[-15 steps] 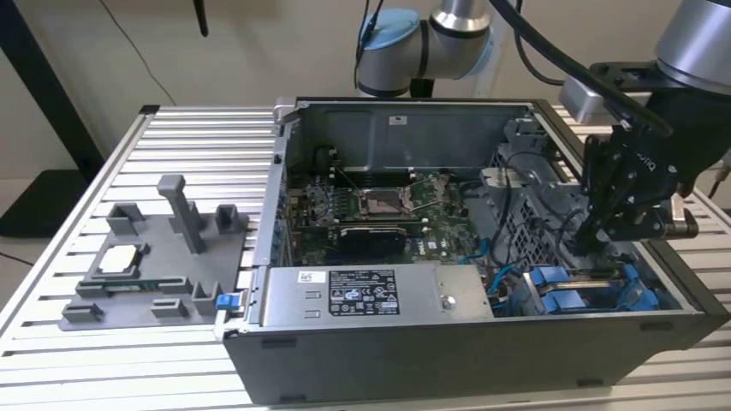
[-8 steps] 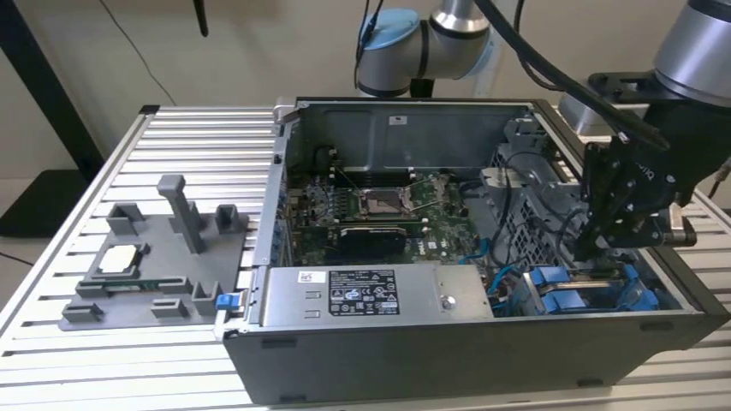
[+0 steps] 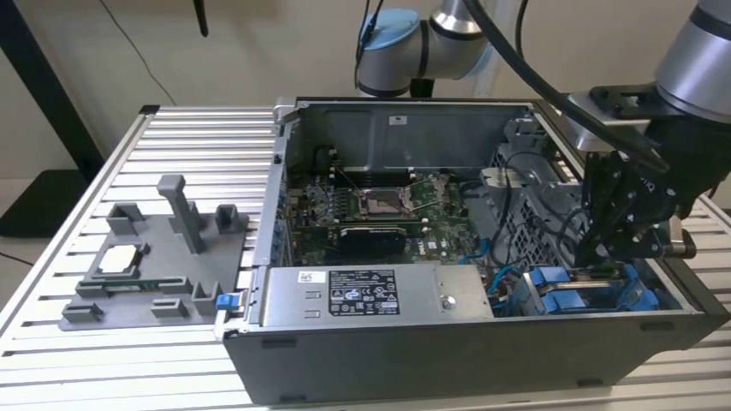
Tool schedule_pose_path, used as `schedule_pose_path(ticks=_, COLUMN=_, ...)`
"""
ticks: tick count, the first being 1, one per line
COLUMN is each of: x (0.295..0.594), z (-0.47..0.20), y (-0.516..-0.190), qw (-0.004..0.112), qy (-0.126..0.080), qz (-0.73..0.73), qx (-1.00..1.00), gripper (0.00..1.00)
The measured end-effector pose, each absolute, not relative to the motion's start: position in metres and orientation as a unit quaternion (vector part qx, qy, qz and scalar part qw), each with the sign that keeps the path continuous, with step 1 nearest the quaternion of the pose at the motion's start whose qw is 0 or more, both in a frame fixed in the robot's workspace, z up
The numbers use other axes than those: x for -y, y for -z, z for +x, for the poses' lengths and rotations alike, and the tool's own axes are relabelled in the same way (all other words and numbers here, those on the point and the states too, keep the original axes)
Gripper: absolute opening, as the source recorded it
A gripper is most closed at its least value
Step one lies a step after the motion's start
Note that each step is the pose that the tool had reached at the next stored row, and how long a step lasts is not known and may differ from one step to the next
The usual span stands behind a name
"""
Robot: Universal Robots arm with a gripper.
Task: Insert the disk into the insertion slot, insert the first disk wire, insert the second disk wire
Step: 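Insert the second disk wire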
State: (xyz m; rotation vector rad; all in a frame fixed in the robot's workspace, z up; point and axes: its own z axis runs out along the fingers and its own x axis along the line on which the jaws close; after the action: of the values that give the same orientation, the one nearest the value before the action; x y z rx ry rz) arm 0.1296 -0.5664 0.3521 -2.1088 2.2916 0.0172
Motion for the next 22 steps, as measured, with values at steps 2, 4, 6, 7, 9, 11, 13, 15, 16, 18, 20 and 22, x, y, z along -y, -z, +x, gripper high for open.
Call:
schedule_pose_path(ticks=2, x=0.5664, z=0.1296, y=-0.3521, qw=0.014, qy=-0.006, qz=-0.677, qx=-0.736, gripper=0.00)
schedule_pose_path(ticks=4, x=0.5664, z=0.1296, y=-0.3517, qw=0.015, qy=-0.005, qz=-0.677, qx=-0.736, gripper=0.00)
schedule_pose_path(ticks=6, x=0.5665, z=0.1295, y=-0.3513, qw=0.017, qy=-0.003, qz=-0.677, qx=-0.735, gripper=0.00)
schedule_pose_path(ticks=7, x=0.5666, z=0.1295, y=-0.3513, qw=0.019, qy=-0.001, qz=-0.678, qx=-0.735, gripper=0.00)
schedule_pose_path(ticks=9, x=0.5669, z=0.1296, y=-0.3510, qw=0.023, qy=0.002, qz=-0.679, qx=-0.734, gripper=0.00)
schedule_pose_path(ticks=11, x=0.5672, z=0.1296, y=-0.3507, qw=0.027, qy=0.005, qz=-0.681, qx=-0.732, gripper=0.00)
schedule_pose_path(ticks=13, x=0.5672, z=0.1296, y=-0.3503, qw=0.031, qy=0.009, qz=-0.682, qx=-0.731, gripper=0.00)
schedule_pose_path(ticks=15, x=0.5673, z=0.1296, y=-0.3500, qw=0.035, qy=0.012, qz=-0.682, qx=-0.731, gripper=0.00)
schedule_pose_path(ticks=16, x=0.5672, z=0.1296, y=-0.3498, qw=0.036, qy=0.014, qz=-0.681, qx=-0.731, gripper=0.00)
schedule_pose_path(ticks=18, x=0.5671, z=0.1297, y=-0.3493, qw=0.038, qy=0.015, qz=-0.682, qx=-0.731, gripper=0.00)
schedule_pose_path(ticks=20, x=0.5672, z=0.1296, y=-0.3483, qw=0.038, qy=0.016, qz=-0.681, qx=-0.731, gripper=0.00)
schedule_pose_path(ticks=22, x=0.5672, z=0.1296, y=-0.3475, qw=0.038, qy=0.016, qz=-0.681, qx=-0.731, gripper=0.00)
